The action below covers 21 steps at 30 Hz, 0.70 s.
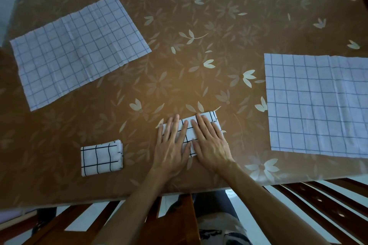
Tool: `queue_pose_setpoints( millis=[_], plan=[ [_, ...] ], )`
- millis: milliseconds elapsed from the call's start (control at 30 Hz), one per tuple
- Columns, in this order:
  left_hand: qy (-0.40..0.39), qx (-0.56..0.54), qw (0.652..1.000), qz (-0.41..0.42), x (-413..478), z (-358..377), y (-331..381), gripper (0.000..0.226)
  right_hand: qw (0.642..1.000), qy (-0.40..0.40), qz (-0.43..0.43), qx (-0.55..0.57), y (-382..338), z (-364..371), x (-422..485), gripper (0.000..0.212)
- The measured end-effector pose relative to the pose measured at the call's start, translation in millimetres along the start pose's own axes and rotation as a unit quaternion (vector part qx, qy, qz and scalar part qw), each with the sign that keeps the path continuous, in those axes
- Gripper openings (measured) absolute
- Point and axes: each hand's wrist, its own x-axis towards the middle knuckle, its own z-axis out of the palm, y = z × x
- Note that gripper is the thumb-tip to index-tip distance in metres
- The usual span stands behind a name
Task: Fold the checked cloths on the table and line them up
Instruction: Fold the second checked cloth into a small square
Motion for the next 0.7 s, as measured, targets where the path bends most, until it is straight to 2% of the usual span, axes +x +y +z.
queue_pose_setpoints(
  millis=[167,333,500,567,633,667,700],
  plan=[
    [-0.021,0.014,1.0,-0.007,-1,-5,-3,0.071,0.998,-0.003,0.057,-0.021,20,-8,-7,0.066],
    [-0.028,0.028,0.999,-0.009,2,-19,2,0.071,0.995,-0.004,0.103,-0.004,25,-19,-11,0.06],
    [0.048,0.028,0.998,-0.043,25,-43,17,0.046,0.99,0.032,0.126,0.053,28,-33,-23,0.057],
    [0.03,-0.003,0.998,-0.052,38,-52,20,0.05,0.985,0.06,0.141,0.076,25,-40,-33,0.042],
    [-0.009,-0.013,0.999,-0.043,51,-58,21,0.048,0.974,0.064,0.187,0.11,19,-49,-42,0.018],
    [-0.027,-0.008,0.999,-0.042,56,-61,22,0.046,0.965,0.041,0.224,0.132,16,-51,-45,0.014],
    [-0.045,-0.003,0.998,-0.046,61,-65,22,0.044,0.955,0.008,0.259,0.147,13,-50,-48,0.022]
  ],
)
